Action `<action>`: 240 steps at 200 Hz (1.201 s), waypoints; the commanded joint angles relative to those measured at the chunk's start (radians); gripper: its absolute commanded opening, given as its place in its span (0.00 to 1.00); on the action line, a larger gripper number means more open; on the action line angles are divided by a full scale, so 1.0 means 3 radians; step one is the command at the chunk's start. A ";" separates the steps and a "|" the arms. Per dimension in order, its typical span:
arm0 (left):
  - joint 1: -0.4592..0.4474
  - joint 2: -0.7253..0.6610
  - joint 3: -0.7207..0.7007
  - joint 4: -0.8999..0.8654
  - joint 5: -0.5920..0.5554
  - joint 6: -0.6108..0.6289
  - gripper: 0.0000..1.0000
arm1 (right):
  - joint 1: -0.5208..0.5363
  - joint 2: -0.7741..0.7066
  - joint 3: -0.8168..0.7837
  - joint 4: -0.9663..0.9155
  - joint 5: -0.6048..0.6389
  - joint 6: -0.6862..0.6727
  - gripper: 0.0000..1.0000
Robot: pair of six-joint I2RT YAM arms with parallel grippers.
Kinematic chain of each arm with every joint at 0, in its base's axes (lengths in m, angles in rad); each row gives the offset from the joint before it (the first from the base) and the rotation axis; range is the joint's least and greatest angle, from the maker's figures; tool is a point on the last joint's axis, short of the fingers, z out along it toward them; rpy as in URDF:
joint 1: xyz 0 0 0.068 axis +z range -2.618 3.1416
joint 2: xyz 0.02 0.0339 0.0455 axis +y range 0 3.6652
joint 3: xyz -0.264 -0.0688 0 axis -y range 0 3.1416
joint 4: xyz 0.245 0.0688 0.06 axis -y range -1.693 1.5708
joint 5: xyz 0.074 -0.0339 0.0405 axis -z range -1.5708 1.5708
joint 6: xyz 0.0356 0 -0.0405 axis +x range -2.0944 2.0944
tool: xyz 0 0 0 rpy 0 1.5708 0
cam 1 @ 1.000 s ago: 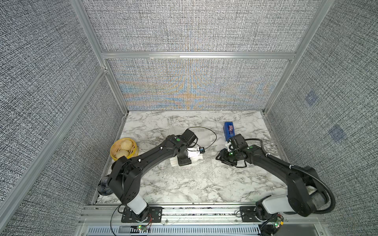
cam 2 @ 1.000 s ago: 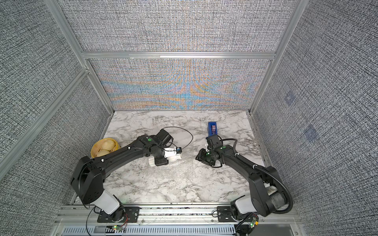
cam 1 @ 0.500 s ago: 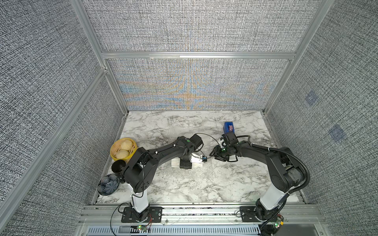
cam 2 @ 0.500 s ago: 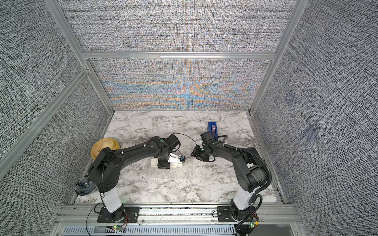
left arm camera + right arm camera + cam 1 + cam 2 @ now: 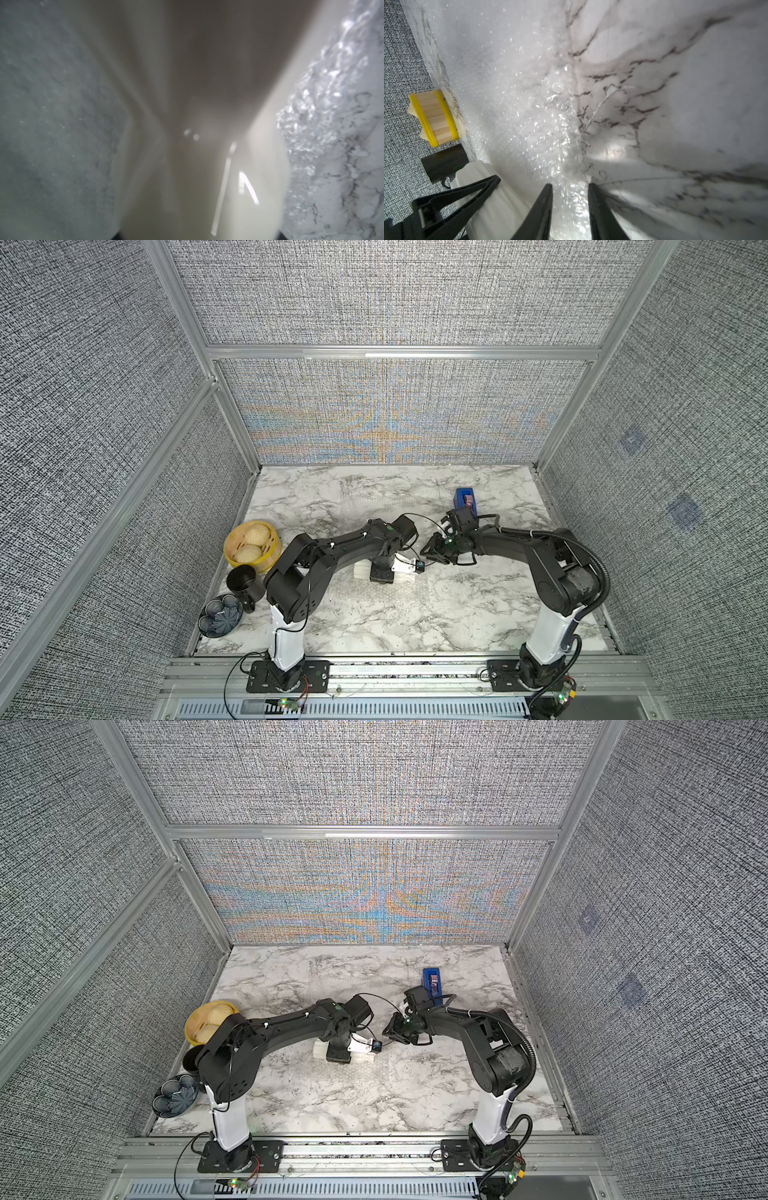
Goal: Wrap vases in bubble wrap
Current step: Place the vase in bubble wrap.
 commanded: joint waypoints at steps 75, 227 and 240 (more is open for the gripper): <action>0.0090 -0.0070 0.0110 -0.0124 0.0175 -0.0274 0.78 | -0.0042 0.0086 0.0167 -0.0209 0.0260 -0.0163 0.07; 0.0195 -0.0201 0.0047 0.0063 0.0174 -0.0950 0.69 | -0.0003 -0.1182 -0.0389 -0.0456 0.0636 -0.0788 0.29; 0.0198 -0.0252 0.0058 0.0143 0.0196 -0.0977 0.69 | 0.0063 -0.1351 -0.0476 -0.0488 0.0733 -0.0929 0.32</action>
